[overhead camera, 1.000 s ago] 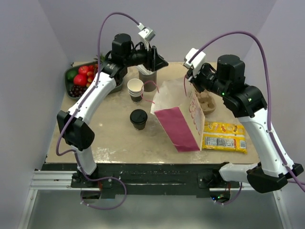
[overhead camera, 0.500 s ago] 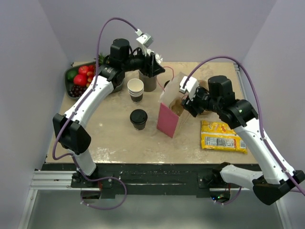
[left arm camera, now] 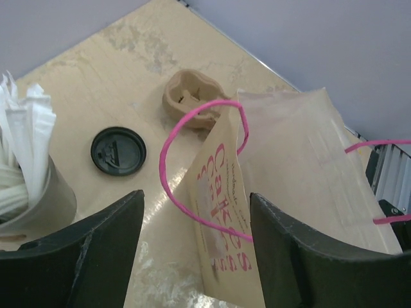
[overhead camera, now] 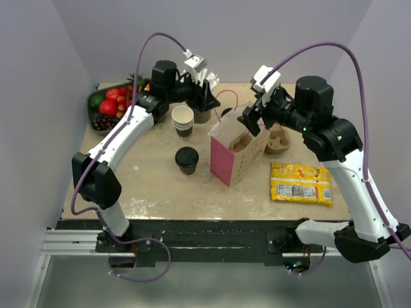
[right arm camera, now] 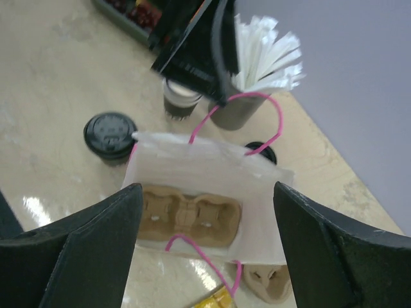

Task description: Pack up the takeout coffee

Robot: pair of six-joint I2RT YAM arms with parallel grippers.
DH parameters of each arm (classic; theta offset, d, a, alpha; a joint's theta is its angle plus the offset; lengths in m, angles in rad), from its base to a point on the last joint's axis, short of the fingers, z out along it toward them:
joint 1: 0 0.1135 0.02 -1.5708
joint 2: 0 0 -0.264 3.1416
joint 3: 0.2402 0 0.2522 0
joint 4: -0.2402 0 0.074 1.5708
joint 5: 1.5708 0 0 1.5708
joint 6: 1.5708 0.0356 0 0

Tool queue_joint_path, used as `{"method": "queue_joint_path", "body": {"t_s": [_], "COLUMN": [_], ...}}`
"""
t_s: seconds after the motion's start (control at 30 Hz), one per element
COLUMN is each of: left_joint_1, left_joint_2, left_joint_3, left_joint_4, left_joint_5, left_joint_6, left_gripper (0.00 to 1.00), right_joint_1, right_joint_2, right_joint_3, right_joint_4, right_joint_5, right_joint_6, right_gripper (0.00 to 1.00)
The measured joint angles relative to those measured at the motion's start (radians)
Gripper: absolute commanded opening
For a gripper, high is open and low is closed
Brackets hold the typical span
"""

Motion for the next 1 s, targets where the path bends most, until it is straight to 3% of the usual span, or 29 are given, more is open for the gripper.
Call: {"method": "queue_joint_path", "body": {"t_s": [0.3, 0.47, 0.73, 0.83, 0.87, 0.93, 1.0], "left_joint_1": [-0.005, -0.032, -0.058, -0.052, -0.052, -0.051, -0.050], "left_joint_2": [-0.007, -0.006, -0.002, -0.003, -0.003, -0.003, -0.003], "left_joint_3": [-0.156, -0.157, -0.156, -0.156, -0.156, -0.156, -0.156], "left_joint_4": [-0.015, -0.007, 0.002, 0.018, 0.021, 0.024, 0.024], "left_joint_5": [0.026, 0.029, 0.082, 0.122, 0.133, 0.150, 0.161], "left_joint_6": [-0.089, -0.109, -0.130, -0.136, -0.138, -0.140, -0.141], "left_gripper": [0.72, 0.66, 0.72, 0.73, 0.73, 0.73, 0.74], "right_joint_1": [-0.053, -0.132, -0.165, -0.164, -0.164, -0.165, -0.165], "right_joint_2": [0.079, 0.222, 0.311, 0.309, 0.309, 0.309, 0.309], "right_joint_3": [-0.032, -0.048, -0.111, -0.129, -0.134, -0.146, -0.158], "right_joint_4": [0.195, 0.193, 0.129, 0.122, 0.121, 0.122, 0.118], "right_joint_5": [0.261, 0.320, 0.348, 0.362, 0.362, 0.362, 0.359], "right_joint_6": [0.034, 0.035, 0.018, 0.006, 0.002, -0.009, -0.014], "right_gripper": [0.89, 0.89, 0.85, 0.76, 0.63, 0.51, 0.32]}}
